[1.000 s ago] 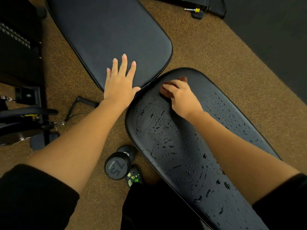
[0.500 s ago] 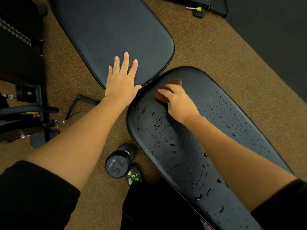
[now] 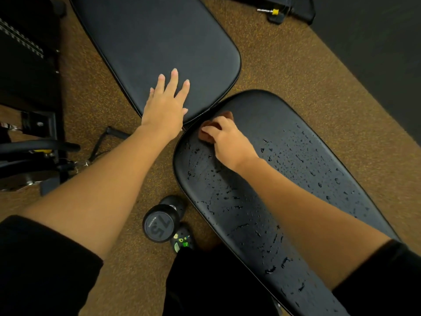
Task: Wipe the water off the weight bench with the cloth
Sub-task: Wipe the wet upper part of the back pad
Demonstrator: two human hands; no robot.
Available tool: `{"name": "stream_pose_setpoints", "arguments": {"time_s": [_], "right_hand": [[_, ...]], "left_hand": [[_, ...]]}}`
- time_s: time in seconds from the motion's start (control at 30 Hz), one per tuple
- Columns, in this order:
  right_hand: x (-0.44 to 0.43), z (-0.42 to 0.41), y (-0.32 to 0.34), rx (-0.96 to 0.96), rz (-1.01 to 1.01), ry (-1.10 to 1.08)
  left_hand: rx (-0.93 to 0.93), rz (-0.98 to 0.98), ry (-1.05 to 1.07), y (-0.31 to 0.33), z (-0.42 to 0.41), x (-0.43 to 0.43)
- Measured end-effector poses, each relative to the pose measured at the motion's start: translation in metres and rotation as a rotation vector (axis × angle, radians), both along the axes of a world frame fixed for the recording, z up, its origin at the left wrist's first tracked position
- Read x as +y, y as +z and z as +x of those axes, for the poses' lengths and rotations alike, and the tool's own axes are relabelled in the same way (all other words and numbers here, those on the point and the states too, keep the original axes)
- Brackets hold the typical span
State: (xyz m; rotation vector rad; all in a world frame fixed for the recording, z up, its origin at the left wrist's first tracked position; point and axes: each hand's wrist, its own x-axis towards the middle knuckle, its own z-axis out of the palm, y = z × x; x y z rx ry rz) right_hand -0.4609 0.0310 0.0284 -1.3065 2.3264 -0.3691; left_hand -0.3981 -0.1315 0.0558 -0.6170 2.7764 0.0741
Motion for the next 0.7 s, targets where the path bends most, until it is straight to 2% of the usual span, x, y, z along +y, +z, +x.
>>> {"name": "stream_pose_setpoints", "arguments": {"time_s": [0.17,0.37,0.57,0.7], "right_hand": [[-0.021,0.029,-0.004,0.015,-0.069,0.034],[0.004,0.058,-0.005,-0.045,-0.117,0.250],[-0.006,0.035,-0.004,0.006,-0.106,0.001],[-0.016,0.063,-0.006,-0.010,-0.155,0.066]], "left_hand": [[0.001,0.005,0.013,-0.002,-0.001,0.000],[0.007,-0.010,0.000,-0.002,0.001,0.000],[0.000,-0.013,0.007,-0.003,0.000,0.001],[0.006,-0.007,0.011,-0.002,0.002,0.001]]}}
